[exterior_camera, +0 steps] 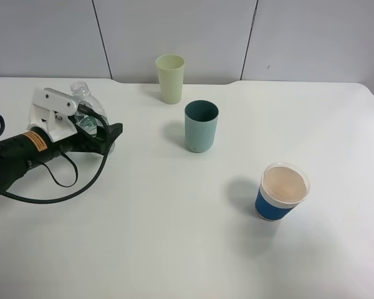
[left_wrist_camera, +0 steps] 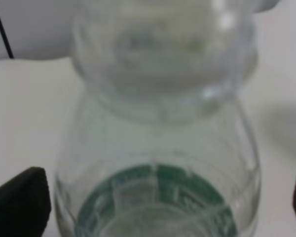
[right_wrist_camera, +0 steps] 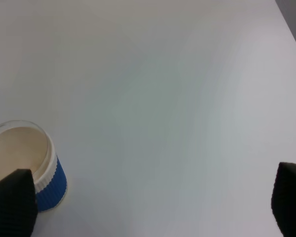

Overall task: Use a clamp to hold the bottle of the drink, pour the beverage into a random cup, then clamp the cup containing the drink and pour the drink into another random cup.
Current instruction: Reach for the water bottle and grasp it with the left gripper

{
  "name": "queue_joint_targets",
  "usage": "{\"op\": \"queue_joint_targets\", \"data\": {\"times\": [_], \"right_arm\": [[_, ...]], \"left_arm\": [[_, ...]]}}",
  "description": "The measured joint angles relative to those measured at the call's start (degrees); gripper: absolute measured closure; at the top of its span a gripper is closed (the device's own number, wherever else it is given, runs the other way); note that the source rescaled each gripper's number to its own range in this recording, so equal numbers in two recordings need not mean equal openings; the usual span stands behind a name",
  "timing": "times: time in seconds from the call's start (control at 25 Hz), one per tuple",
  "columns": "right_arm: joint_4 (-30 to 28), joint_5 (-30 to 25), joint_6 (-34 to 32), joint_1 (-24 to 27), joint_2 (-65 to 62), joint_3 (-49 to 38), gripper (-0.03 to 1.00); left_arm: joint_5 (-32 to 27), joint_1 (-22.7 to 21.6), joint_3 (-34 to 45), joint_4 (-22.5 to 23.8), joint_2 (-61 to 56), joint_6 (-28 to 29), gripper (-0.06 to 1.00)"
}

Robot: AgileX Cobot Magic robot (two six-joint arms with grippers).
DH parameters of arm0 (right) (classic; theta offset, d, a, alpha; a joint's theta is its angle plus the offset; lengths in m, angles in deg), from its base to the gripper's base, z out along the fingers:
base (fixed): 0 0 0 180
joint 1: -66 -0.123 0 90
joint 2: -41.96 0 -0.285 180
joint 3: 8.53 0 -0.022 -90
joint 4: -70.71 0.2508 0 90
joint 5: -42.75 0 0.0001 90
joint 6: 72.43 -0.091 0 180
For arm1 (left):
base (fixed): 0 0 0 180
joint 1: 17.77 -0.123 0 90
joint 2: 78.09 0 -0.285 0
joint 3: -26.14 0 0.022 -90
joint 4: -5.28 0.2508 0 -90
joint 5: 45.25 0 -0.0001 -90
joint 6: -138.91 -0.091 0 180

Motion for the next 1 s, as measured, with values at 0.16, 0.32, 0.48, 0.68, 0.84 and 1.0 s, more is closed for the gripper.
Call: {"op": "queue_joint_targets", "data": {"times": [0.16,0.32,0.48,0.68,0.84,1.0], "right_arm": [[0.00,0.00,0.00,0.00,0.00,0.00,0.14],[0.00,0.00,0.00,0.00,0.00,0.00,0.14],[0.00,0.00,0.00,0.00,0.00,0.00,0.14],[0.00,0.00,0.00,0.00,0.00,0.00,0.14],[0.00,0.00,0.00,0.00,0.00,0.00,0.14],[0.00,0.00,0.00,0.00,0.00,0.00,0.14]], "left_arm": [[-0.05,0.00,0.00,1.09,2.27,-0.47,-0.06],[0.00,0.00,0.00,1.14,2.50,-0.61,-0.05],[0.00,0.00,0.00,0.85,2.75,-0.61,0.42],[0.41,0.00,-0.05,0.25,3.15,-0.79,0.93],[0.41,0.00,-0.05,0.20,3.15,-0.79,0.92],[0.41,0.00,-0.05,-0.08,3.15,-0.74,0.92]]}}
